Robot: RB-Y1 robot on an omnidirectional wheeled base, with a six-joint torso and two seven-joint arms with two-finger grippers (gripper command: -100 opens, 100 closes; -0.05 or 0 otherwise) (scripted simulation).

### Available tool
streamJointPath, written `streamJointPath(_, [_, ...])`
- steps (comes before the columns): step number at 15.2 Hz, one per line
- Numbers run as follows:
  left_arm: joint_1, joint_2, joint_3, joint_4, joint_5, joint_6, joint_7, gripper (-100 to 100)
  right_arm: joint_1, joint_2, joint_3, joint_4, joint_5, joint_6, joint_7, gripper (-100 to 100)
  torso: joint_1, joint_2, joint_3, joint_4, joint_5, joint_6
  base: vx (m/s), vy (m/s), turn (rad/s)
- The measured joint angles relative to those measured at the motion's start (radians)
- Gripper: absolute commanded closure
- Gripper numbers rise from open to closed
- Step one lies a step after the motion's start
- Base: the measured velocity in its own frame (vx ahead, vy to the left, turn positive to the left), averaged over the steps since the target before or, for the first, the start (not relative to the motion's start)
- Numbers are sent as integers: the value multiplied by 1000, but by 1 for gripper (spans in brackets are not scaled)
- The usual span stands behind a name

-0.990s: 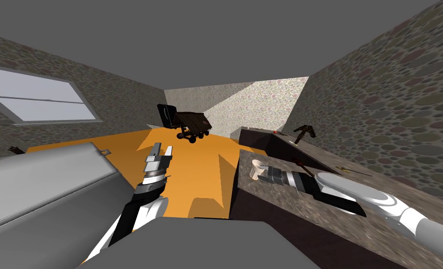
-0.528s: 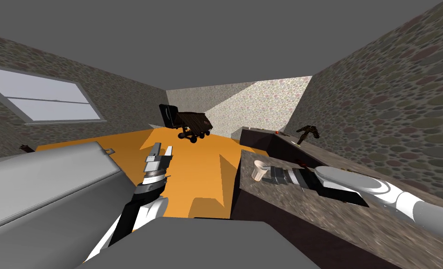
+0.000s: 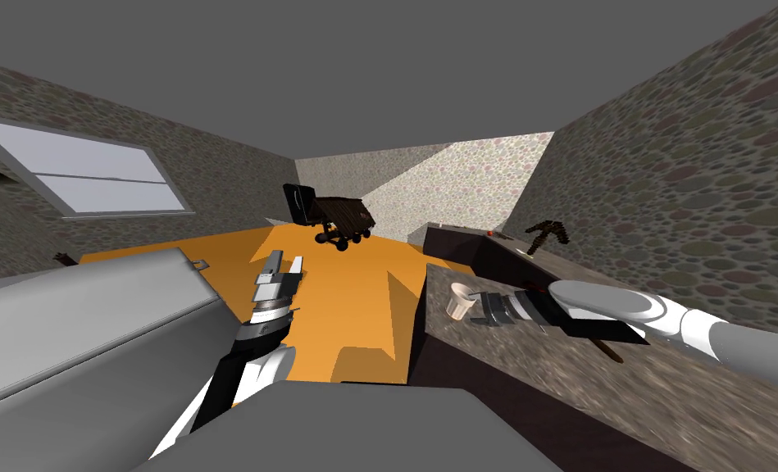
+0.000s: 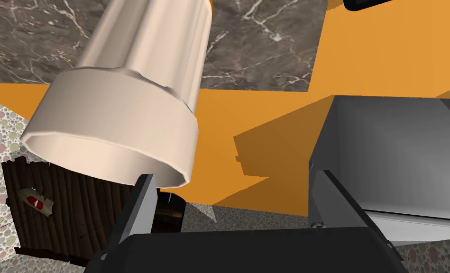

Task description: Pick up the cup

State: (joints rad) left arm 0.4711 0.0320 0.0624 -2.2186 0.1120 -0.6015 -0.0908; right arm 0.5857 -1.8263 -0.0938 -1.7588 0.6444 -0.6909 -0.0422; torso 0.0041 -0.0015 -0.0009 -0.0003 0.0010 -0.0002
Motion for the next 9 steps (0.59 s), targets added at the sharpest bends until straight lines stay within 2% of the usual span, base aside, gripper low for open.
streamJointPath(1, [0,0,0,0,0,0,0,0,-2,-27,12,6,9,-2,-2,-100,0,0,0,0,0,0,10,42,62])
streamJointPath(2, [0,0,0,0,0,0,0,0,21,-45,-6,10,26,-7,-7,-100,0,0,0,0,0,0,13,33,8])
streamJointPath(5, [0,0,0,0,0,0,0,0,34,-89,-7,20,67,-20,-21,-100,0,-1,-1,-1,-1,-1,19,43,71])
streamJointPath(9, [0,0,0,0,0,0,0,0,28,-152,27,35,80,-28,-17,-100,0,-5,-3,-2,-1,-1,61,49,68])
